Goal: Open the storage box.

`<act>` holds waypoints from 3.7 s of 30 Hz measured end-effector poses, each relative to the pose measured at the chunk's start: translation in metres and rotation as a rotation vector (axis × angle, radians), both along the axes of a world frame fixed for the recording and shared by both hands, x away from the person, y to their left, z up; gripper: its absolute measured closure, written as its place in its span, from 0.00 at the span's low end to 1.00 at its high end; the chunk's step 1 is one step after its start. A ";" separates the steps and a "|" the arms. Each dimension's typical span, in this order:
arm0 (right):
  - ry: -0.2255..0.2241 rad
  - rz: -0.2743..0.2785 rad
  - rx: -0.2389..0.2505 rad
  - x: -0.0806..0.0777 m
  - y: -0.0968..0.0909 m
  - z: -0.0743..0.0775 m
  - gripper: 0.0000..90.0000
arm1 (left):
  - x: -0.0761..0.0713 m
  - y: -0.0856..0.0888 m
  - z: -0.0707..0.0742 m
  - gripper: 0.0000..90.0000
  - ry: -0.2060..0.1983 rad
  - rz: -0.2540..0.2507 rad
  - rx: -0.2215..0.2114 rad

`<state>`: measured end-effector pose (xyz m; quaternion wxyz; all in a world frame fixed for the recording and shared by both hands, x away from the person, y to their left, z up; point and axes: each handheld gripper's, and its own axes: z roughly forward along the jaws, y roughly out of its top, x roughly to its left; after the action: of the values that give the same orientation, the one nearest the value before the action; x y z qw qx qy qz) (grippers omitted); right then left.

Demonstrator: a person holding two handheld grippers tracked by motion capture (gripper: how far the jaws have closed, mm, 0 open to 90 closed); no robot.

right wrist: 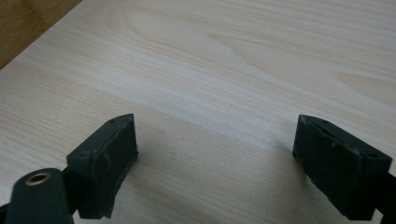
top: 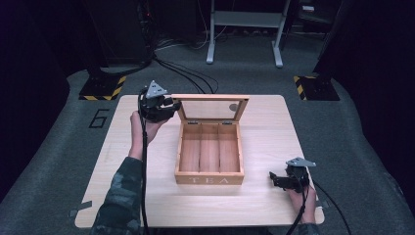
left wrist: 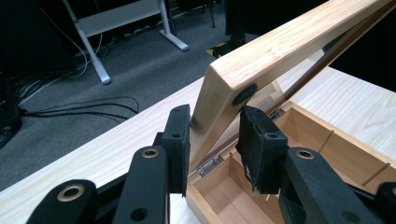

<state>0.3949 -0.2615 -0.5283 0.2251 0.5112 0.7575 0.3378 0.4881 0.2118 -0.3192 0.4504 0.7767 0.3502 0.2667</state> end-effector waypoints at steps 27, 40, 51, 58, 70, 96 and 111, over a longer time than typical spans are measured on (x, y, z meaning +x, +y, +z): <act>0.000 0.000 0.000 0.000 0.000 0.000 0.15 | -0.001 0.000 0.000 0.71 0.004 -0.001 0.003; 0.000 0.000 0.000 0.000 0.000 0.000 0.15 | -0.003 0.000 -0.001 0.71 -0.001 -0.004 0.005; 0.000 0.000 0.000 0.000 0.000 0.000 0.15 | -0.015 0.001 -0.008 0.71 -0.014 -0.010 0.005; 0.002 -0.001 0.001 0.000 0.000 0.000 0.15 | -0.026 0.001 -0.016 0.71 -0.030 -0.004 -0.006; 0.001 -0.008 0.005 0.000 0.001 0.000 0.15 | -0.051 0.002 -0.034 0.70 -0.058 -0.001 -0.013; 0.000 -0.005 0.000 0.000 0.000 0.000 0.15 | -0.099 -0.003 -0.091 0.58 -0.068 0.011 -0.010; 0.000 -0.005 0.000 0.000 0.000 0.000 0.15 | -0.110 -0.001 -0.135 0.54 0.031 0.001 -0.031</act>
<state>0.3946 -0.2611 -0.5284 0.2259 0.5131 0.7564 0.3370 0.3781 0.2108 -0.4546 0.4568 0.7735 0.3617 0.2494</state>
